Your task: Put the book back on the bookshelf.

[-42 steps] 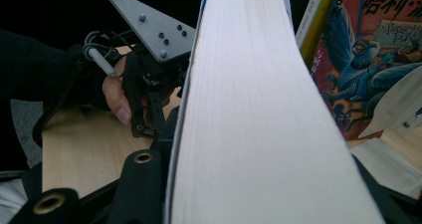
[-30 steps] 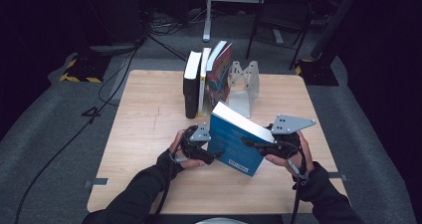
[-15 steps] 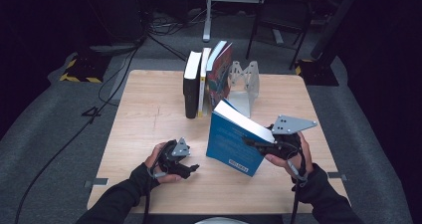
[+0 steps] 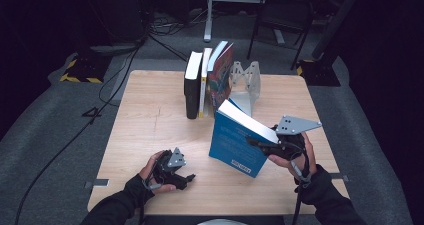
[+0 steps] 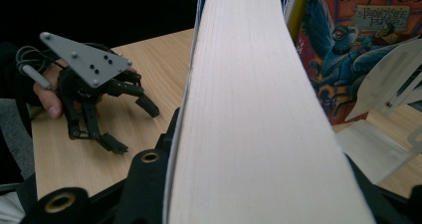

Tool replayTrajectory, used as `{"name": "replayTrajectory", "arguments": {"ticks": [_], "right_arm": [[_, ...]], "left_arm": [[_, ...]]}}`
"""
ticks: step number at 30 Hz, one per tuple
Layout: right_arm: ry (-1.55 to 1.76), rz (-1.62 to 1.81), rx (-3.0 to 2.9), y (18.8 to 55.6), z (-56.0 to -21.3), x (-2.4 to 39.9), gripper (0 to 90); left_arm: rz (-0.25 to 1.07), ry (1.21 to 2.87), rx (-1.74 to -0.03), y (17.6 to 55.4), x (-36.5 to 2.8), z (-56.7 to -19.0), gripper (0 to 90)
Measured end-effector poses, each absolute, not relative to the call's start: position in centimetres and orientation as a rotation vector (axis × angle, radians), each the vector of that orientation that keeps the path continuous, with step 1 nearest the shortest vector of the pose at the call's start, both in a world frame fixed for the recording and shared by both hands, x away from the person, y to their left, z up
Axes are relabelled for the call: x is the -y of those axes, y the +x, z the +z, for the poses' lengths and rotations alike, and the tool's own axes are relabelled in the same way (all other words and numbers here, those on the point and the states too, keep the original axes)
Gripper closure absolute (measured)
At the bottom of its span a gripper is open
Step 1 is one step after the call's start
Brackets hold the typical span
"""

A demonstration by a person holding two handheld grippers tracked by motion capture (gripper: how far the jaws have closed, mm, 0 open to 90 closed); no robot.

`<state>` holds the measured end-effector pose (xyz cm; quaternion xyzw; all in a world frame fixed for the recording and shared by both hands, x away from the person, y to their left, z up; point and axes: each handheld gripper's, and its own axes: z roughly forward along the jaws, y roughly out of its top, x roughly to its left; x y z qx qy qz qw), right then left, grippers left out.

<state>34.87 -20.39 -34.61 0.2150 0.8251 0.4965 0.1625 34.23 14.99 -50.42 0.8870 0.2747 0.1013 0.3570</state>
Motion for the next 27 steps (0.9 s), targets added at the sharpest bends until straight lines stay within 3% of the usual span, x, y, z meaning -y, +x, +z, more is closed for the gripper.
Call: {"name": "replayTrajectory", "arguments": {"ticks": [14, 27], "right_arm": [[0.679, 1.401, -2.323, 35.2, -34.2, 21.3, 59.5], [0.733, 1.286, -2.314, 38.0, -31.6, 20.0, 59.8]], "left_arm": [[0.263, 2.291, -0.709, 34.5, -15.0, -50.4, 15.1], [0.250, 2.299, -0.679, 34.8, -15.3, -50.4, 14.9]]}}
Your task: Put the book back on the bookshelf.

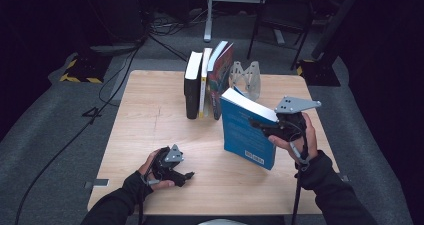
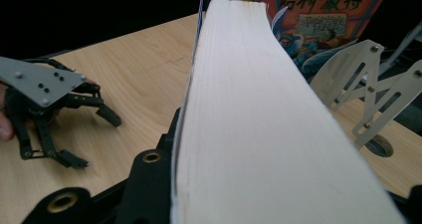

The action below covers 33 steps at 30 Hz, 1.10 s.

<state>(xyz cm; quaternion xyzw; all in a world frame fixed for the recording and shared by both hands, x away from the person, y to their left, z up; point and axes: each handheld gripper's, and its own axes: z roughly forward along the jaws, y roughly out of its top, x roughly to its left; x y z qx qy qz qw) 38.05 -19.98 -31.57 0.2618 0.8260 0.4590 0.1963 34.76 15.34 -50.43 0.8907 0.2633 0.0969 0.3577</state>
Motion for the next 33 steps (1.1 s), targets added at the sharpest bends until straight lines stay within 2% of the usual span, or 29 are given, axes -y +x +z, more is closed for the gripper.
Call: {"name": "replayTrajectory", "arguments": {"ticks": [33], "right_arm": [[0.940, 1.157, -2.122, 45.6, -29.1, 19.7, 59.8]], "left_arm": [[0.248, 2.299, -0.678, 34.8, -15.3, -50.4, 14.9]]}}
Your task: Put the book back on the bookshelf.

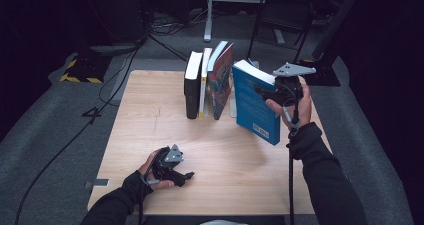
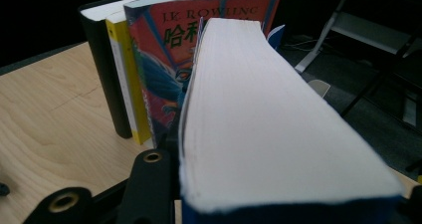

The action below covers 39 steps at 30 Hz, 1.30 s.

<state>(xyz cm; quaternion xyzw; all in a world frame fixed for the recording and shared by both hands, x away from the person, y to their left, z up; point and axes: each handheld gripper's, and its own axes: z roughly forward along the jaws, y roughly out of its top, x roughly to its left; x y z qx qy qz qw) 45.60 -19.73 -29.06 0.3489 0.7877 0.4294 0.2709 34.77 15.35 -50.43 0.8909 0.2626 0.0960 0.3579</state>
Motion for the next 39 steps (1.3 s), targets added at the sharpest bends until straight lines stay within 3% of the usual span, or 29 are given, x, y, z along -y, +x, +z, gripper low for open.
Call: {"name": "replayTrajectory", "arguments": {"ticks": [39], "right_arm": [[1.193, 1.128, -1.896, 55.7, -30.7, 16.8, 59.8]], "left_arm": [[0.252, 2.302, -0.669, 34.7, -15.4, -50.4, 15.1]]}}
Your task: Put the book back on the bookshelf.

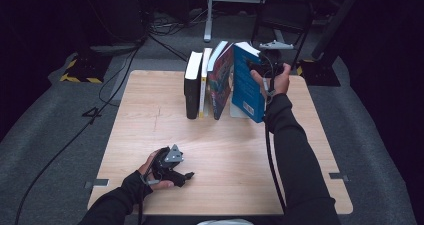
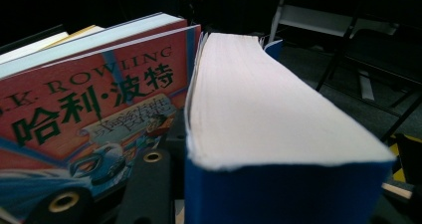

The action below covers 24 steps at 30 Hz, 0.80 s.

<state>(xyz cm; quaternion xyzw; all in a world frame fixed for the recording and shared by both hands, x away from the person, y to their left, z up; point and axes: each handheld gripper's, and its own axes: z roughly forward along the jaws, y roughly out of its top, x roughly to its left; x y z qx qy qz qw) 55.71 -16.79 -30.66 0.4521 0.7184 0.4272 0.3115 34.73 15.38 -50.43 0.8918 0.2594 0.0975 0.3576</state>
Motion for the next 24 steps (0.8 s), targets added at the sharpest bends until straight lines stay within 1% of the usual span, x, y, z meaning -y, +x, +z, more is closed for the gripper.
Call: {"name": "replayTrajectory", "arguments": {"ticks": [8, 24], "right_arm": [[1.190, 1.144, -1.868, 55.7, -31.2, 16.7, 59.7], [1.175, 1.219, -1.877, 52.9, -32.7, 18.6, 59.2]], "left_arm": [[0.255, 2.299, -0.675, 34.7, -15.4, -50.4, 15.1], [0.253, 2.299, -0.680, 34.7, -15.3, -50.4, 14.6]]}}
